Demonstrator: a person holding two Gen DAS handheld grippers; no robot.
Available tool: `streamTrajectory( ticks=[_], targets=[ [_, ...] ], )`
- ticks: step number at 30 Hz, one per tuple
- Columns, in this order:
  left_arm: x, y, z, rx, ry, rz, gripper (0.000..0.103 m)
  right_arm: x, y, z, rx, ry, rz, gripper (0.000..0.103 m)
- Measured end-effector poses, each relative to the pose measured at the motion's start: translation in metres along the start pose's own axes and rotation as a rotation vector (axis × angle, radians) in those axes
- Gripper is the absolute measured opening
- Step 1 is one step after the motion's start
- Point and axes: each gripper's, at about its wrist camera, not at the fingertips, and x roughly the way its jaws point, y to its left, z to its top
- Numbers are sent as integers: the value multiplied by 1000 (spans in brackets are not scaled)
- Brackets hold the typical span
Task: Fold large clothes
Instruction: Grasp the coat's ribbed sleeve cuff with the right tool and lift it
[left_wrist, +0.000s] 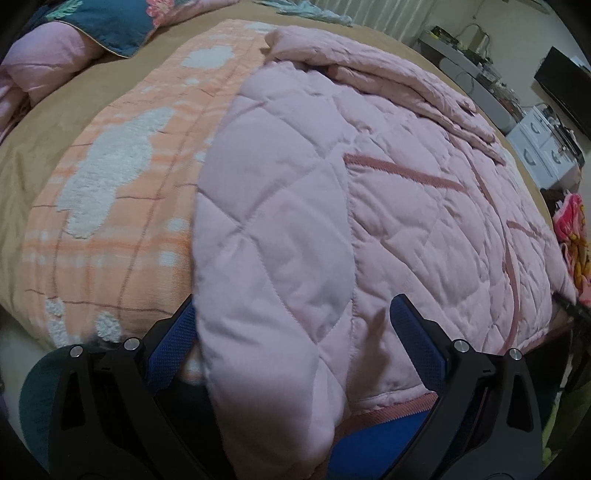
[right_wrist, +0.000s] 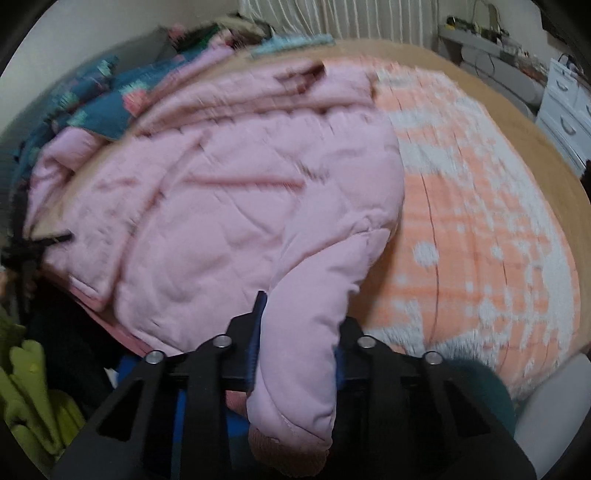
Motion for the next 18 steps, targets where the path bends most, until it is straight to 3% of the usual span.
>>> streamTrajectory(
  ticks=[3,6,9,11,12,13,16,18],
  targets=[
    [8,-6,-1,25,29,-15,94,-18,3,14,-6,-90,39,23],
    [9,-13,-5,59,35,-16,84,-32,2,30,6,-166,60,22],
    [6,-13,-7,64,28,-20,63,-42,-2,43,28,-226,87,22],
    [2,-13,-10,71,19,-2,41,-47,-5,50,44,-256,102,22],
    [-2,-13,-11,75,11,2,36,-50,-6,51,51,-267,107,22],
    [-5,-14,-11,80,2,9,22,-52,-9,55,62,-281,117,22],
    [-19,-20,-7,109,-40,-2,10,-54,-10,59,79,-311,132,21],
    [-34,-27,3,133,-97,-8,8,-55,-11,64,86,-326,138,21]
  ],
)
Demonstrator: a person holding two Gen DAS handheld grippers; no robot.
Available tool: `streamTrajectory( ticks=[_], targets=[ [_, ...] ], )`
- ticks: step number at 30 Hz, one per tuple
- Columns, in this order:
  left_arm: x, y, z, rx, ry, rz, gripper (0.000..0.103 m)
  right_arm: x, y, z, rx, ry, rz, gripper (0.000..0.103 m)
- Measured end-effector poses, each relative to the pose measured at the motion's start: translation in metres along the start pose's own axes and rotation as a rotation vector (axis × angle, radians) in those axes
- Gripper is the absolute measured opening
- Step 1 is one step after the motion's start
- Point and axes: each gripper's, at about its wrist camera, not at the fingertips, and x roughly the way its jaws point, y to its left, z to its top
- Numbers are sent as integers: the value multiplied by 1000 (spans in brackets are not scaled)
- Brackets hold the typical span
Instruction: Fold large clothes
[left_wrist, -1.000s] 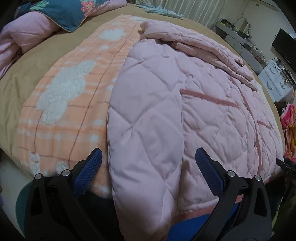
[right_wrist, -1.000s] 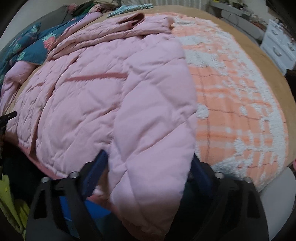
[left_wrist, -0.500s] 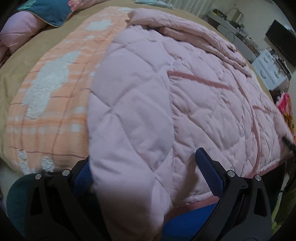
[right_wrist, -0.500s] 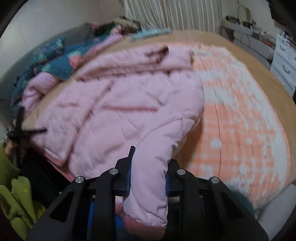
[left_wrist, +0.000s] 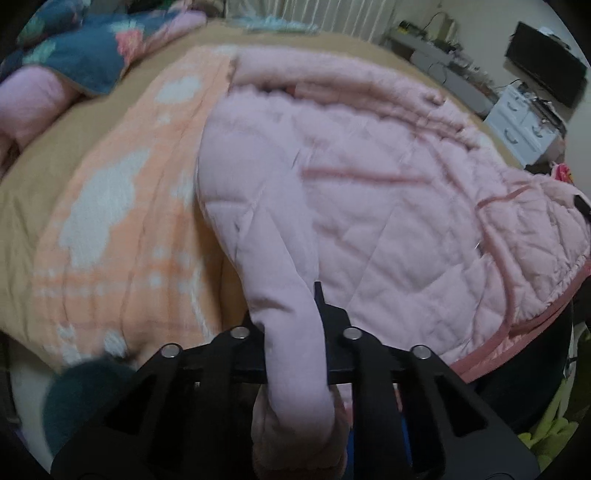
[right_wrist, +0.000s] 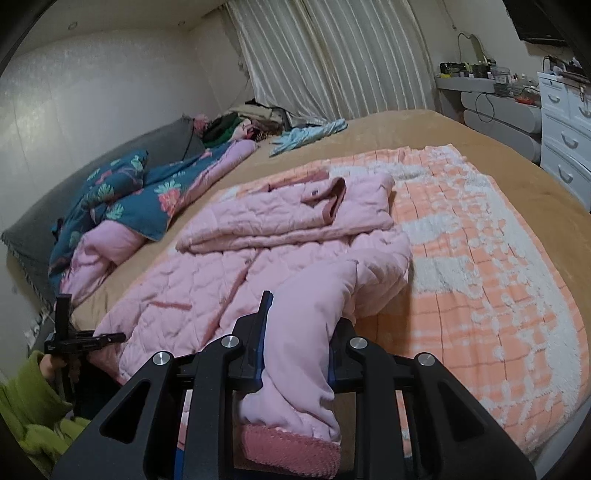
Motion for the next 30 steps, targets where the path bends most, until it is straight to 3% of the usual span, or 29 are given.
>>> streamTrajectory(
  ticks=[12,22,30],
  targets=[
    [-34,-14,72,5,-192,-78,7,3,-8,37,70,-68,30,21],
    [-48,-11,116,-48,-296,-119,7,1,-10,70,104,-130,25,21],
    [-61,-8,145,-70,-360,-107,7,2,-19,84,163,-153,11,21]
  ],
)
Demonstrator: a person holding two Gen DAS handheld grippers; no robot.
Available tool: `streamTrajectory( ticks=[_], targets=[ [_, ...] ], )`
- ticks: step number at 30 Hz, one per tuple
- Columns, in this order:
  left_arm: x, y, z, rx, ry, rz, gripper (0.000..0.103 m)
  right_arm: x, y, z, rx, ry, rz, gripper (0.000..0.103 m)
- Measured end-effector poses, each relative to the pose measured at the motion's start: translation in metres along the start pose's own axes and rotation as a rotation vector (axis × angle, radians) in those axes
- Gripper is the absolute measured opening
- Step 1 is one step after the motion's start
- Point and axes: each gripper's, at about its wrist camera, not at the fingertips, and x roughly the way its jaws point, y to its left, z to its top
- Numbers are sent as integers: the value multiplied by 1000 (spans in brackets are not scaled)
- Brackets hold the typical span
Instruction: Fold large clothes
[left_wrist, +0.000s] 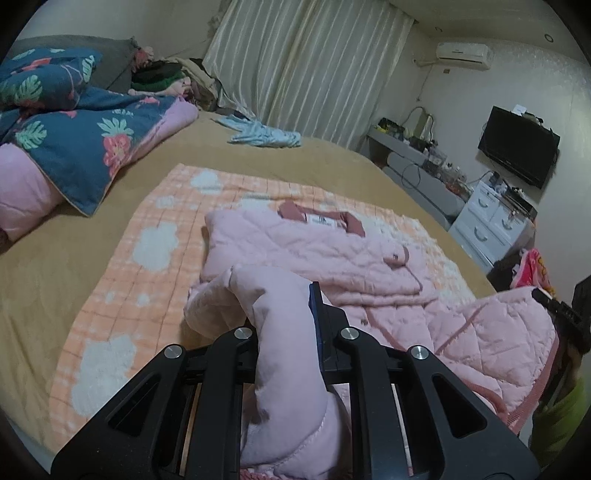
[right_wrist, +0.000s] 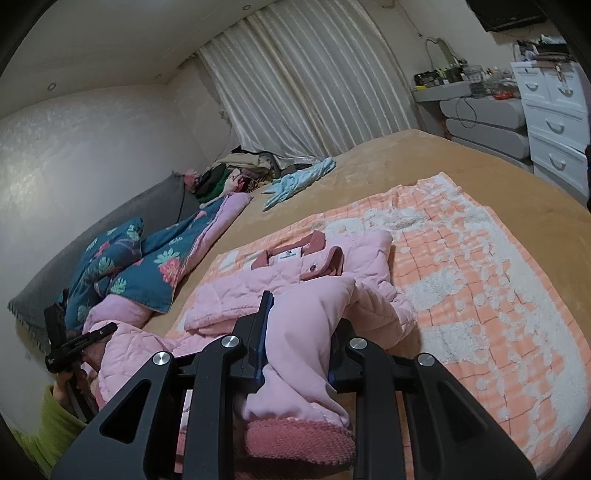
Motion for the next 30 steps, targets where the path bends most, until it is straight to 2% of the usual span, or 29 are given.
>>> streamTrajectory(
  ticks=[14,30],
  targets=[
    [10,-8,16,13,-18,28,7,5,-6,9,33,1,-24,21],
    [27,-10,21,35,-13,74,8,35,-11,19,51,15,-63,21]
  ],
)
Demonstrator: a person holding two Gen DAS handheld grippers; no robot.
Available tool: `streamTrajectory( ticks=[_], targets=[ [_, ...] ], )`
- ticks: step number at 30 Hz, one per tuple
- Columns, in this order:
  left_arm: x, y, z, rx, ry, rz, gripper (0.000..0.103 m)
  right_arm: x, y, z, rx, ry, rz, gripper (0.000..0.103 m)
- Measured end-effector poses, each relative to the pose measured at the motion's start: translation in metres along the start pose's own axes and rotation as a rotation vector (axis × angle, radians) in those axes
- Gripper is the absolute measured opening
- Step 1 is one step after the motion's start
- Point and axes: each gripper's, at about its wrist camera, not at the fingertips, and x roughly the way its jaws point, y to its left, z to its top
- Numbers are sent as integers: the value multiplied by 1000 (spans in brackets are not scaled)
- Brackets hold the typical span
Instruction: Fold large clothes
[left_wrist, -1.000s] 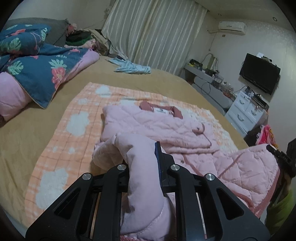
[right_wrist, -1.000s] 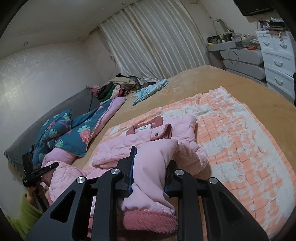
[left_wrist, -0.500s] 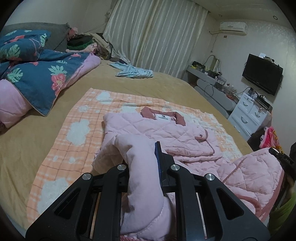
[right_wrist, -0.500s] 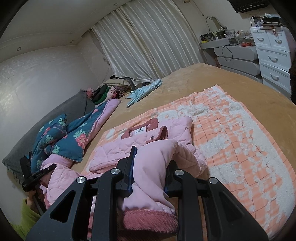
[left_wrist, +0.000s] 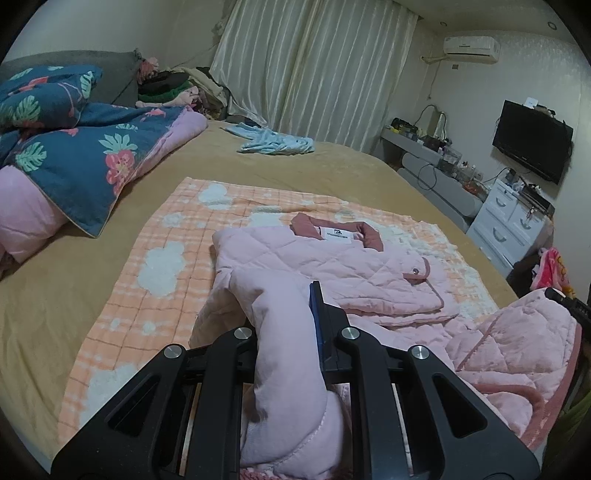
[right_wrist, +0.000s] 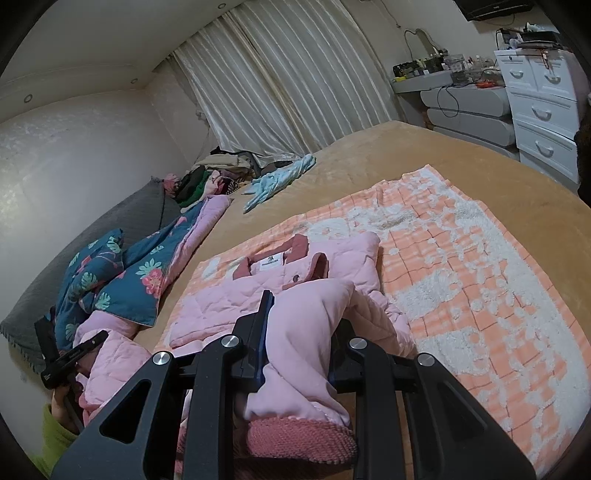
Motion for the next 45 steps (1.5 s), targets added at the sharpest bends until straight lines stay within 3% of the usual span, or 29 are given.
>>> streamTrajectory(
  ticks=[24,45],
  targets=[
    [39,4,23,-18,14,31,8,53,6,32,-11,28,-83,21],
    [80,10,34,-13,45,103,8,110,-16,52,29,94,-123,22]
  ],
)
